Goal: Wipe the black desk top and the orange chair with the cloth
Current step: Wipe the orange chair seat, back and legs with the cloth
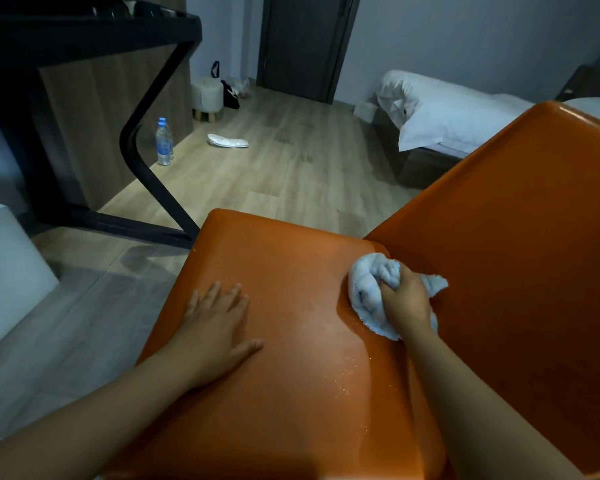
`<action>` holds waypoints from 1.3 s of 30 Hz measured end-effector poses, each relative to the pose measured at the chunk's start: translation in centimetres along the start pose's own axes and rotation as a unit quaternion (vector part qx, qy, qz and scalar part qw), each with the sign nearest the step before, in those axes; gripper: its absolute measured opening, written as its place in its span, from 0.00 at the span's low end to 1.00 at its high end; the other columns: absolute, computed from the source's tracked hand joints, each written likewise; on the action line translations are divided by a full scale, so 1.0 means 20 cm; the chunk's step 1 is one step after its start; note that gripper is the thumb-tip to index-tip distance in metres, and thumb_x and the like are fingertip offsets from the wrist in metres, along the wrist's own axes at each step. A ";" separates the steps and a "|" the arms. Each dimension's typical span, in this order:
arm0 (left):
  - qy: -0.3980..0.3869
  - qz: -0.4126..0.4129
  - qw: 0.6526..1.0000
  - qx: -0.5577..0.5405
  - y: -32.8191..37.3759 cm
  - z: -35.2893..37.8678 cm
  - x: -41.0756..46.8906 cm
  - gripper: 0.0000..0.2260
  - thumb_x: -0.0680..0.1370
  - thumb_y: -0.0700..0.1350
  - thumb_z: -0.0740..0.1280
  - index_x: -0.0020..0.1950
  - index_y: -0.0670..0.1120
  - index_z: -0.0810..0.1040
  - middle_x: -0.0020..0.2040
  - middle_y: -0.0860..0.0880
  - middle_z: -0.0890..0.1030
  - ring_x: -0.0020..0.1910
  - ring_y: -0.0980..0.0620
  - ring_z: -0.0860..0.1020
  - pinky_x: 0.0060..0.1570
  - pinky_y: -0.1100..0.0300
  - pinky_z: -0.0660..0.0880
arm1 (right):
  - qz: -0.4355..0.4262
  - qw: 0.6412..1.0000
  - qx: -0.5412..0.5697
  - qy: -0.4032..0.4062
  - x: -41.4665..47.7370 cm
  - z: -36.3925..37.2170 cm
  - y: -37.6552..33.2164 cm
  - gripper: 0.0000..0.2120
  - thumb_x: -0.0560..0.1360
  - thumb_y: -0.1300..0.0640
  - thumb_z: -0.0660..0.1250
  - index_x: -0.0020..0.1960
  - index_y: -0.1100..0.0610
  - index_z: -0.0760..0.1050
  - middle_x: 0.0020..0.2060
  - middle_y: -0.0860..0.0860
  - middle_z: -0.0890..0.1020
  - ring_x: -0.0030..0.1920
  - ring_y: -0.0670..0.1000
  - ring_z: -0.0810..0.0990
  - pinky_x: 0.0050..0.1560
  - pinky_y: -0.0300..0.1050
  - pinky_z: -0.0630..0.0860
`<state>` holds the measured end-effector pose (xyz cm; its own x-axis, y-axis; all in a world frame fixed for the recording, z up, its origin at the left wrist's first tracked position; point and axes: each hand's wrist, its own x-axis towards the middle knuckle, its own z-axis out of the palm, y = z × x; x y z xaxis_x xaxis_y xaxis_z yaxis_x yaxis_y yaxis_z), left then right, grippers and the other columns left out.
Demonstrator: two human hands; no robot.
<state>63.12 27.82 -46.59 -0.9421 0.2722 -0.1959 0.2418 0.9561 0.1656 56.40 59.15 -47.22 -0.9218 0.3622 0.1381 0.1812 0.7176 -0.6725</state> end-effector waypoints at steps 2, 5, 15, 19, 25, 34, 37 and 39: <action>0.001 -0.001 1.000 -0.001 0.00 0.00 0.00 0.37 0.77 0.68 0.49 0.79 0.51 0.44 0.79 0.51 0.40 0.77 0.48 0.37 0.75 0.47 0.38 | 0.027 0.999 0.033 -0.023 0.01 0.05 0.02 0.16 0.80 0.50 0.57 0.66 0.52 0.70 0.62 0.51 0.77 0.63 0.52 0.74 0.63 0.43 0.69; 0.007 0.005 1.000 0.003 -0.02 0.02 0.01 0.43 0.69 0.74 0.39 0.79 0.52 0.43 0.79 0.52 0.40 0.77 0.48 0.37 0.75 0.47 0.37 | 0.016 1.000 0.025 -0.001 0.05 0.07 0.00 0.18 0.79 0.47 0.58 0.63 0.54 0.73 0.55 0.50 0.80 0.58 0.51 0.77 0.58 0.42 0.70; 0.009 0.014 1.000 -0.003 -0.04 0.04 0.02 0.58 0.54 0.76 0.21 0.79 0.52 0.42 0.79 0.52 0.40 0.77 0.48 0.36 0.73 0.48 0.35 | -0.045 0.996 -0.063 0.033 0.03 0.16 -0.04 0.16 0.78 0.48 0.62 0.61 0.56 0.75 0.50 0.56 0.82 0.52 0.57 0.79 0.48 0.47 0.73; 0.009 0.012 1.000 -0.019 -0.03 0.02 0.01 0.42 0.72 0.74 0.43 0.79 0.51 0.43 0.79 0.51 0.41 0.77 0.48 0.37 0.74 0.48 0.36 | -0.057 0.996 -0.067 0.006 0.01 0.25 -0.15 0.21 0.78 0.44 0.59 0.64 0.55 0.74 0.56 0.55 0.81 0.60 0.57 0.77 0.58 0.51 0.72; 0.049 -0.031 0.996 -0.073 -0.10 -0.03 -0.05 0.36 0.78 0.65 0.52 0.79 0.49 0.43 0.80 0.51 0.45 0.78 0.51 0.42 0.76 0.54 0.41 | -0.083 0.994 -0.058 -0.045 -0.01 0.40 -0.36 0.21 0.79 0.47 0.60 0.67 0.57 0.72 0.61 0.57 0.78 0.64 0.57 0.74 0.64 0.54 0.69; 0.073 -0.097 0.979 -0.163 -0.29 -0.03 -0.21 0.35 0.79 0.62 0.56 0.79 0.48 0.48 0.79 0.51 0.52 0.75 0.54 0.57 0.72 0.60 0.58 | -0.145 0.986 -0.030 -0.081 -0.04 0.63 -0.63 0.17 0.78 0.49 0.60 0.61 0.58 0.74 0.53 0.55 0.81 0.57 0.56 0.78 0.59 0.53 0.72; 0.071 -0.092 0.974 -0.193 -0.31 -0.02 -0.22 0.34 0.78 0.63 0.56 0.79 0.49 0.50 0.78 0.52 0.52 0.74 0.55 0.59 0.70 0.62 0.60 | -0.164 0.982 -0.018 -0.095 -0.08 0.70 -0.74 0.17 0.78 0.49 0.61 0.62 0.57 0.74 0.52 0.54 0.82 0.55 0.55 0.78 0.58 0.55 0.73; 0.080 -0.086 0.972 -0.204 -0.32 -0.01 -0.22 0.34 0.78 0.63 0.57 0.79 0.49 0.52 0.78 0.52 0.52 0.74 0.56 0.59 0.70 0.62 0.60 | -0.172 0.980 -0.006 -0.099 -0.11 0.75 -0.79 0.17 0.78 0.49 0.61 0.62 0.57 0.75 0.52 0.54 0.82 0.55 0.56 0.78 0.57 0.56 0.73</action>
<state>65.62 20.51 -46.70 -0.9924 0.0609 -0.1070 -0.0037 0.8541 0.5201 50.39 38.13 -47.72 -0.9771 -0.0240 0.2115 -0.1496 0.7845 -0.6018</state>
